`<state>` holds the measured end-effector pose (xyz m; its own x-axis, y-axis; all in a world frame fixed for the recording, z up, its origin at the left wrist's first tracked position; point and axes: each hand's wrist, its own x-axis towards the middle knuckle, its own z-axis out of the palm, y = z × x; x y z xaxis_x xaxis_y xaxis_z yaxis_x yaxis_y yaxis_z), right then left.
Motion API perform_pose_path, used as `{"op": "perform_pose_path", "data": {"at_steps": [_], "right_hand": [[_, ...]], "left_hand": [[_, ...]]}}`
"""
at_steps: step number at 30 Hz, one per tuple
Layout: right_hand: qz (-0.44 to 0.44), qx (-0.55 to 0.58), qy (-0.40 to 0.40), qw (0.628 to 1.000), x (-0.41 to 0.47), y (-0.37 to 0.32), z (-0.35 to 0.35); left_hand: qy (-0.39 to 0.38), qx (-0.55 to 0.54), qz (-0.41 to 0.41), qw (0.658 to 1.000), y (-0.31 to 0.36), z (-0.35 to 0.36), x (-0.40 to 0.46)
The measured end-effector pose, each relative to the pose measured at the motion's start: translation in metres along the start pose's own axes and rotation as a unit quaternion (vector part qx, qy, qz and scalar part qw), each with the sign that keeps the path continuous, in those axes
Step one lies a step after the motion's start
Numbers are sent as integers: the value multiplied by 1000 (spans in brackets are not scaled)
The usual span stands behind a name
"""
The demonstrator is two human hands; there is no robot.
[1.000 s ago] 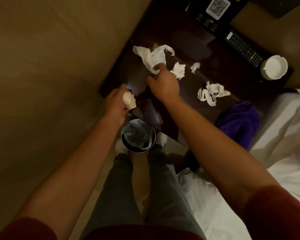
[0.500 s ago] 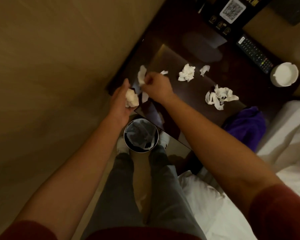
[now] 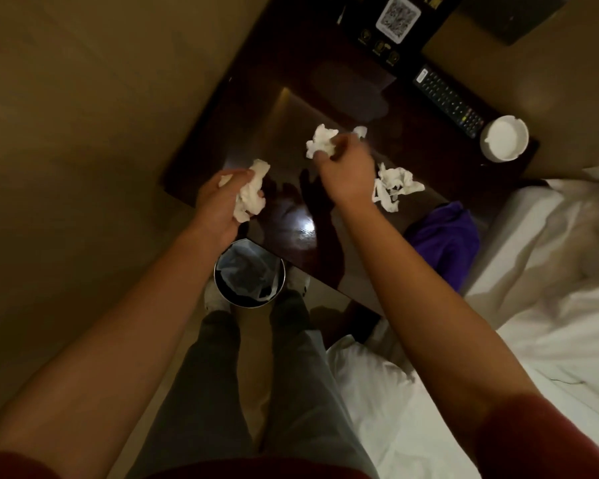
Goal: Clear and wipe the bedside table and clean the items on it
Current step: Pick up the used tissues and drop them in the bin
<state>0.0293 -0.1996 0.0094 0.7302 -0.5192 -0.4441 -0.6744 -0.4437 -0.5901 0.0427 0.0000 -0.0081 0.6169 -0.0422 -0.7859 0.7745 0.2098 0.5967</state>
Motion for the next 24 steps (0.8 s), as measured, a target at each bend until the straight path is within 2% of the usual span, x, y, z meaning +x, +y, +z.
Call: {"op": "perform_pose_path", "data": {"at_steps": [2,6,11,17,20,24], "right_hand": [[18,-45,43,998,21,12,-14],[13,-152,-3,988,48,16,-14],[-38,-248,-1,968,53,8,0],[-25,-140,-74,987,38,9,12],[-14,-37,-97,995,28,10,6],[-79,37,-119,989,-4,6,5]], "left_hand": [[7,-3,-7,1000,-3,8,1],[9,3,-19,1000,-6,19,2],[24,9,-29,999,-8,26,9],[22,15,-27,999,-8,31,14],[18,-5,-31,999,-8,35,14],[-67,-29,-25,997,-11,37,12]]}}
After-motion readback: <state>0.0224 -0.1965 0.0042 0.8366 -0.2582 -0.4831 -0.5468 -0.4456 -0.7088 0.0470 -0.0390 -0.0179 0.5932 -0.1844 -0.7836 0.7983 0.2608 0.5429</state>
